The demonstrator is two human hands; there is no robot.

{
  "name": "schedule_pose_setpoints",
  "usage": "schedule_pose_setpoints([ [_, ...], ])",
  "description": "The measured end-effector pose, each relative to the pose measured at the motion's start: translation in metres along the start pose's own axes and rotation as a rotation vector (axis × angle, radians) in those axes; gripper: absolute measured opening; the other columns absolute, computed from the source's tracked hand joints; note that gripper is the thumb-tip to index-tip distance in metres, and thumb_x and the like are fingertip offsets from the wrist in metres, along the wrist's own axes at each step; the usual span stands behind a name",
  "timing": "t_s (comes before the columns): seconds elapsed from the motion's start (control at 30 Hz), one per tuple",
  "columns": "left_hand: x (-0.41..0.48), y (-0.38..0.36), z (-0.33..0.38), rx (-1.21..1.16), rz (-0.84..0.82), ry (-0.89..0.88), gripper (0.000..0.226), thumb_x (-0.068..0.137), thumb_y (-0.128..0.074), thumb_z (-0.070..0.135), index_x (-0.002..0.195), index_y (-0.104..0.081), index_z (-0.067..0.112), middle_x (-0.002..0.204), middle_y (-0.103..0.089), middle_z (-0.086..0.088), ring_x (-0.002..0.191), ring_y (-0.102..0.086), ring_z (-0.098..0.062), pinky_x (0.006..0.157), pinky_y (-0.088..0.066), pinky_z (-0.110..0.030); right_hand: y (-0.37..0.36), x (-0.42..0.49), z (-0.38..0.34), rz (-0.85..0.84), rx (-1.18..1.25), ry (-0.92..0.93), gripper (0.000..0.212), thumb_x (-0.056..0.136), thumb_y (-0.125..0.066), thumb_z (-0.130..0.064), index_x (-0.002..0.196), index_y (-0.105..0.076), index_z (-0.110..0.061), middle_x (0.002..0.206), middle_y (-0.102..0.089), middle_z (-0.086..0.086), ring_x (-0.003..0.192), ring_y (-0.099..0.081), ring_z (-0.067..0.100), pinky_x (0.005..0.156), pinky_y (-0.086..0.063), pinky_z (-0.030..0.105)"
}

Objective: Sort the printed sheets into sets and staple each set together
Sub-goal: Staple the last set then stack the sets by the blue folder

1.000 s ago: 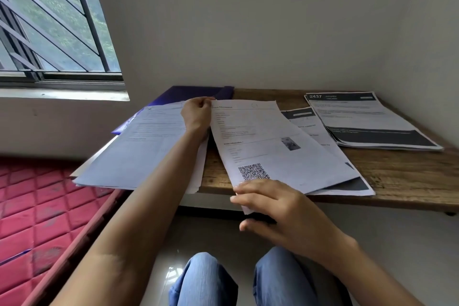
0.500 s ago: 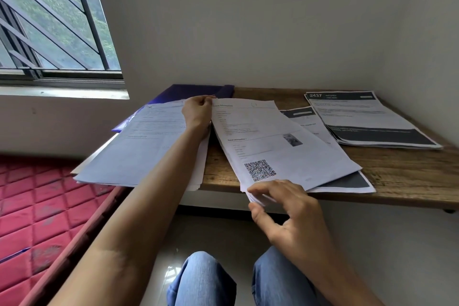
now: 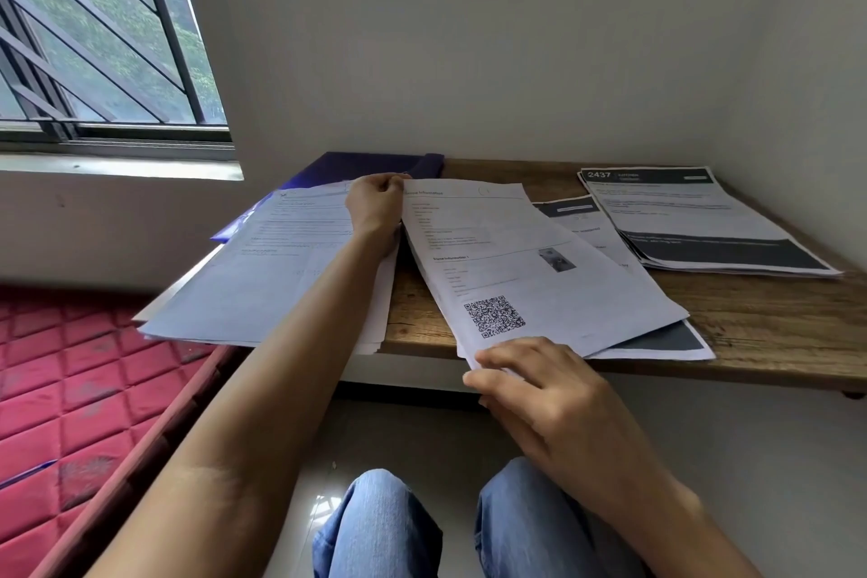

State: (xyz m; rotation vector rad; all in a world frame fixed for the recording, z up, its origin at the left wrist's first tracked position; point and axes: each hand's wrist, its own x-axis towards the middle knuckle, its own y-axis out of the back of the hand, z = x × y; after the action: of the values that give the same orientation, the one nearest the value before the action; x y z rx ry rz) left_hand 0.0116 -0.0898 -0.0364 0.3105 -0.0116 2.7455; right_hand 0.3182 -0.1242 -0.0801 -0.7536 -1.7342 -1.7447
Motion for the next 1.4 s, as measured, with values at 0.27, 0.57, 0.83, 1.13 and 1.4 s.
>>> schedule_pose_setpoints([
  [0.27,-0.002,0.000,0.002,-0.002,-0.001,0.024,0.024,0.096,-0.051,0.015,0.099,-0.075,0.014,0.096,-0.067,0.001,0.094,-0.066,-0.020,0.083,-0.058,-0.042,0.003,0.003,0.006,0.055,-0.086,0.102,0.015,0.087,-0.063,-0.021,0.095,-0.074,-0.014,0.102,-0.070,0.003,0.097,-0.063,0.019,0.082,-0.052,0.034],
  [0.57,-0.001,0.002,0.002,0.016,-0.015,0.047,0.024,0.096,-0.051,0.011,0.104,-0.074,0.010,0.101,-0.064,0.000,0.097,-0.064,-0.020,0.086,-0.057,-0.039,0.000,0.004,0.017,0.115,-0.117,0.231,0.020,0.094,-0.056,-0.008,0.097,-0.076,-0.010,0.102,-0.072,0.004,0.093,-0.068,0.020,0.082,-0.053,0.034],
  [0.83,0.000,0.003,0.001,0.158,0.026,-0.009,0.031,0.092,-0.044,0.004,0.097,-0.075,0.006,0.105,-0.064,-0.007,0.096,-0.062,-0.024,0.087,-0.056,-0.040,0.008,0.006,0.022,0.287,-0.159,0.268,0.018,0.095,-0.058,-0.005,0.102,-0.075,-0.005,0.105,-0.072,0.009,0.099,-0.069,0.019,0.078,-0.057,0.034],
  [1.13,-0.002,0.007,0.005,0.318,0.031,-0.072,0.034,0.092,-0.040,0.002,0.099,-0.074,0.002,0.112,-0.066,-0.014,0.099,-0.061,-0.026,0.091,-0.053,-0.039,0.005,-0.001,0.023,0.357,-0.148,0.218,0.020,0.097,-0.054,-0.003,0.104,-0.072,-0.001,0.103,-0.072,0.012,0.096,-0.070,0.019,0.077,-0.057,0.032],
  [1.4,-0.006,0.011,0.007,0.329,0.015,-0.023,0.038,0.092,-0.036,0.002,0.104,-0.073,0.004,0.119,-0.064,-0.014,0.098,-0.057,-0.023,0.080,-0.048,-0.029,0.001,-0.002,0.025,0.393,-0.176,0.291,0.015,0.086,-0.071,-0.004,0.099,-0.075,-0.006,0.101,-0.073,0.007,0.095,-0.070,0.017,0.071,-0.057,0.032],
])
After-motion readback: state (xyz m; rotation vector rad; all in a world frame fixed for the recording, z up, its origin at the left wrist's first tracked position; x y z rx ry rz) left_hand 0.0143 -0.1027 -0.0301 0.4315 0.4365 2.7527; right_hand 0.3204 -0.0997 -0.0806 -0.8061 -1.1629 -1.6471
